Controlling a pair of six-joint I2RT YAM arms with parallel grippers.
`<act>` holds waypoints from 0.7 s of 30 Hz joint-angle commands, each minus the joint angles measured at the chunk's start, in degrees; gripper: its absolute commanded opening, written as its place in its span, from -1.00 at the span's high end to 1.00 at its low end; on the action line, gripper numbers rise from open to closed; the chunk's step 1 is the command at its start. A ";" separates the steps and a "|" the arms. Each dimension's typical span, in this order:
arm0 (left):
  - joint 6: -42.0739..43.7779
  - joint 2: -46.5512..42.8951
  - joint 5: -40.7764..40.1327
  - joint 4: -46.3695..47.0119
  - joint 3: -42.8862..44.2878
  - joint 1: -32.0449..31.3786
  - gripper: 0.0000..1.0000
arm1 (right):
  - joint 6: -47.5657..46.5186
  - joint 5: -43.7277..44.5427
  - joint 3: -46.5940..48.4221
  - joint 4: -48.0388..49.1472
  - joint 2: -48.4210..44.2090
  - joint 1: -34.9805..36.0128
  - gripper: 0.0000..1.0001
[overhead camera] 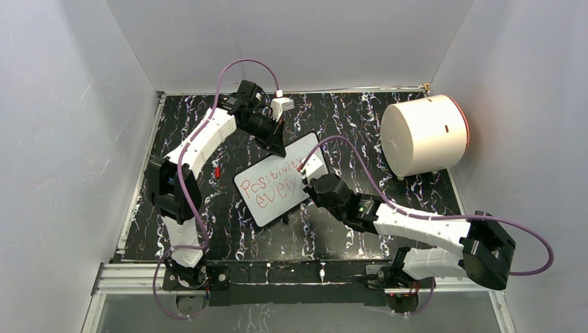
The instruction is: Write a sentence on the whiteboard
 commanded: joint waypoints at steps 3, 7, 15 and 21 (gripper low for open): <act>2.78 2.25 -3.84 -4.45 -1.23 -2.69 1.00 | -0.35 -2.50 3.45 0.87 0.89 0.16 1.00; 2.70 2.18 -3.86 -4.37 -1.15 -2.69 1.00 | -0.01 -3.13 3.71 -0.56 1.31 0.14 1.00; 2.70 2.20 -4.01 -4.45 -1.01 -2.69 1.00 | 0.76 -3.65 3.90 -4.38 2.04 0.16 1.00; 2.82 2.00 -3.82 -4.37 -1.03 -2.69 1.00 | 0.79 -1.11 3.81 -6.23 1.93 0.17 1.00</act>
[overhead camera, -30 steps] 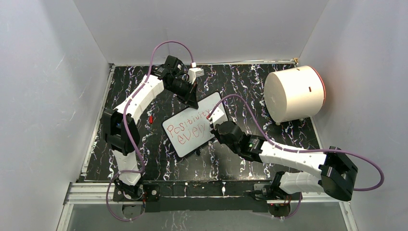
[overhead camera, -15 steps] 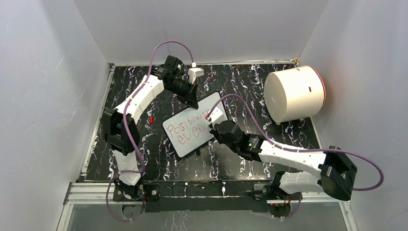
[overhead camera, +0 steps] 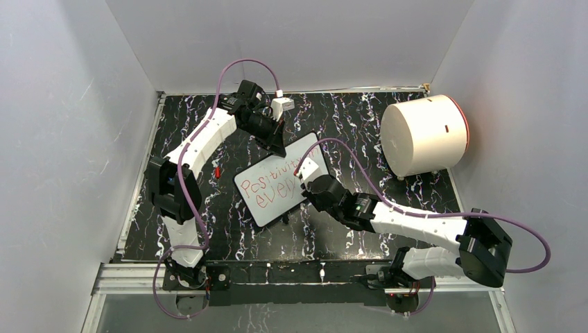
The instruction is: Write a sentence on the whiteboard
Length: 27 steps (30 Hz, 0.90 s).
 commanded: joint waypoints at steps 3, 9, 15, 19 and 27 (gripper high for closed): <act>2.85 2.01 -3.40 -4.41 -1.08 -2.63 1.00 | 0.52 3.99 1.93 -0.30 -0.54 0.04 1.00; 2.87 2.00 -3.40 -4.41 -1.29 -2.63 1.00 | 0.15 5.15 1.61 2.47 -1.22 0.03 1.00; 2.87 2.04 -3.51 -4.34 -1.27 -2.63 1.00 | 0.35 4.94 1.77 3.72 -2.33 0.01 1.00; 2.83 2.15 -3.71 -4.32 -1.30 -2.63 1.00 | 0.08 6.28 0.89 7.01 -5.00 -0.01 1.00; 2.81 2.08 -3.67 -4.32 -1.21 -2.63 1.00 | -0.90 7.54 1.96 8.69 -4.56 0.00 1.00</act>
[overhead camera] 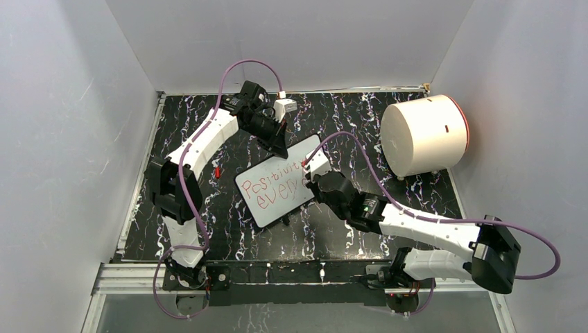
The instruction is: Write a sentence on the whiteboard
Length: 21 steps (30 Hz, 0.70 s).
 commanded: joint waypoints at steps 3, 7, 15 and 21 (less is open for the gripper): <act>2.73 2.06 -3.94 -4.26 -1.29 -1.73 1.00 | -0.69 2.66 2.36 3.59 0.80 0.01 1.00; 2.74 1.84 -4.05 -4.23 -1.32 -1.73 1.00 | -0.23 2.62 2.22 3.35 1.04 0.01 1.00; 2.74 1.92 -3.77 -4.26 -1.20 -1.73 1.00 | -0.66 1.84 2.82 3.08 3.07 0.01 1.00; 2.82 2.01 -3.74 -4.26 -1.20 -1.73 1.00 | 0.56 1.13 2.79 0.47 3.69 0.01 1.00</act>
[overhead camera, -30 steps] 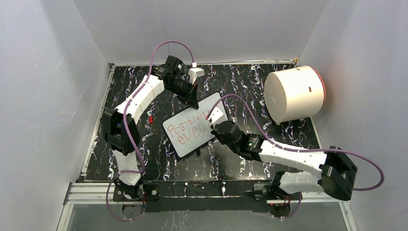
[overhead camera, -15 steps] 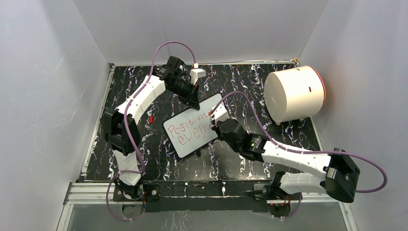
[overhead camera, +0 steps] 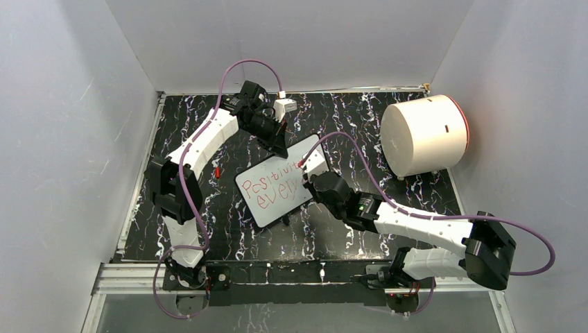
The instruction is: Write a sentence on the whiteboard
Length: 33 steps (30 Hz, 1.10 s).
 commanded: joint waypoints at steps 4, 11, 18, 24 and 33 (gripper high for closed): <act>2.81 2.09 -3.36 -4.45 -1.06 -1.69 1.00 | 1.48 -1.05 1.81 -1.04 0.64 -0.03 1.00; 2.81 2.53 -3.24 -4.63 -0.75 -1.69 1.00 | 2.44 -2.11 1.41 -4.75 0.90 0.00 1.00; 2.81 2.54 -3.36 -4.63 -0.56 -1.69 1.00 | 2.99 -3.06 1.09 -5.65 0.83 0.01 1.00; 2.81 2.29 -3.46 -4.67 -0.56 -1.69 1.00 | 3.62 -3.20 0.99 -6.89 0.99 0.01 1.00; 2.81 2.19 -3.66 -4.68 -0.72 -1.69 1.00 | 3.54 -1.17 0.92 -7.76 0.76 0.00 1.00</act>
